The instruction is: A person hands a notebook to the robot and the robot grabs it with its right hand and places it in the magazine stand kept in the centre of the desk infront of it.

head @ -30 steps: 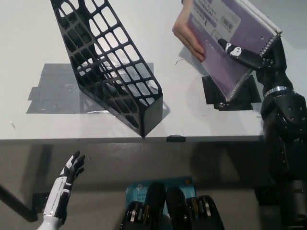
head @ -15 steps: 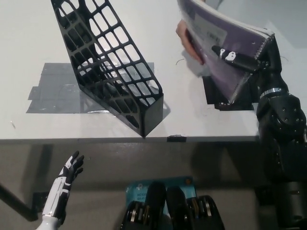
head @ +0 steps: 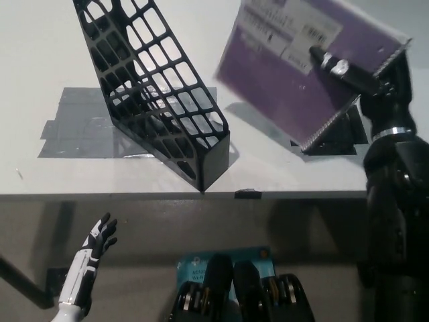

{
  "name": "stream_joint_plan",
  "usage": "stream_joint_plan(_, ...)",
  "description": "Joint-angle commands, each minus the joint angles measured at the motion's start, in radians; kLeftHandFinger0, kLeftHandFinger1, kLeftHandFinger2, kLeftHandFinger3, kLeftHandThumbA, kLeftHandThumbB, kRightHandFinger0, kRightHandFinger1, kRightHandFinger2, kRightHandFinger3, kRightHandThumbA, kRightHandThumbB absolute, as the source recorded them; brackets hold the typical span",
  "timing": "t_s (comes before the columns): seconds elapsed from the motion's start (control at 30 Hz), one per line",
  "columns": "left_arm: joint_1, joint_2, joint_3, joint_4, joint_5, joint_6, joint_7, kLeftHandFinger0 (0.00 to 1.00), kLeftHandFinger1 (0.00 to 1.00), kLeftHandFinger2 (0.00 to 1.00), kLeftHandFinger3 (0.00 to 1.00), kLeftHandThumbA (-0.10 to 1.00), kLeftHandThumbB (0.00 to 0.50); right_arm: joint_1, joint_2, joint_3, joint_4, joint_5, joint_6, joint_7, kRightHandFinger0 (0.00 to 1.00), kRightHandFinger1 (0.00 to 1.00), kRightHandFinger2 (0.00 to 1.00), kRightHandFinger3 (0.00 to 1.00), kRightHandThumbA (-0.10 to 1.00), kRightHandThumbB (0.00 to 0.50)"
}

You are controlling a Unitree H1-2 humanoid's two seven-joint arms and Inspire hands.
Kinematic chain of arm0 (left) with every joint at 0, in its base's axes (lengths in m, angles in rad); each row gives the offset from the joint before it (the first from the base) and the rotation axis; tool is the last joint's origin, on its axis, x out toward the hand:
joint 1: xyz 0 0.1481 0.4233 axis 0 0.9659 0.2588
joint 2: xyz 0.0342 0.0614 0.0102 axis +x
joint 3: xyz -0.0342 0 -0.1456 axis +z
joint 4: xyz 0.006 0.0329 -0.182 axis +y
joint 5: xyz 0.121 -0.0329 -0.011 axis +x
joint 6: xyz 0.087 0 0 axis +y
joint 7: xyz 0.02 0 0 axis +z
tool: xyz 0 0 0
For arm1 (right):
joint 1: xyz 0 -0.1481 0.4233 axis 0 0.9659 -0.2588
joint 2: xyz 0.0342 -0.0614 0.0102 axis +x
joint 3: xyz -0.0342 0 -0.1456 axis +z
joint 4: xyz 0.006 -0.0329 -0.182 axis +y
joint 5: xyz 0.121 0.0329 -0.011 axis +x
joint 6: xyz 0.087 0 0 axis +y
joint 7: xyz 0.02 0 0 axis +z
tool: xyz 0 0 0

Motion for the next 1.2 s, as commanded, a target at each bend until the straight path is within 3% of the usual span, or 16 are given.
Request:
stream_joint_plan(0.0,0.006,0.013,0.001,-0.021,-0.007,-0.037,-0.011,0.96,1.0,1.0,1.0,1.0,0.5,-0.107,0.032,-0.06,-0.219,0.191,0.107,-0.042,0.0,0.0,0.0,0.0,0.87,0.022)
stream_joint_plan(0.33,0.006,0.013,0.0,-0.008,-0.007,-0.037,-0.012,0.97,1.0,1.0,1.0,1.0,0.5,-0.159,0.072,-0.081,-0.419,0.214,0.197,-0.131,0.0,0.0,0.0,0.0,0.84,0.0)
stream_joint_plan(0.73,0.015,0.011,-0.006,-0.012,-0.003,-0.037,-0.015,0.98,1.0,1.0,1.0,1.0,0.5,-0.203,0.17,-0.022,-0.431,0.189,0.184,-0.178,0.0,0.0,0.0,0.0,0.7,0.0)
stream_joint_plan(0.77,0.009,0.012,-0.005,-0.009,-0.003,-0.037,-0.016,0.98,1.0,1.0,1.0,1.0,0.5,-0.208,0.176,-0.015,-0.421,0.184,0.178,-0.177,0.0,0.0,0.0,0.0,0.64,0.0)
stream_joint_plan(0.93,0.013,0.008,-0.004,-0.014,-0.012,-0.037,-0.021,0.98,1.0,1.0,1.0,1.0,0.5,-0.208,0.22,0.041,-0.355,0.128,0.145,-0.176,0.0,0.0,0.0,0.0,0.71,0.0)
stream_joint_plan(1.17,-0.005,0.008,0.001,-0.007,-0.019,-0.037,-0.025,0.97,1.0,1.0,1.0,1.0,0.5,-0.229,0.267,0.091,-0.2,0.053,0.054,-0.203,0.0,0.0,0.0,0.0,0.72,0.0)
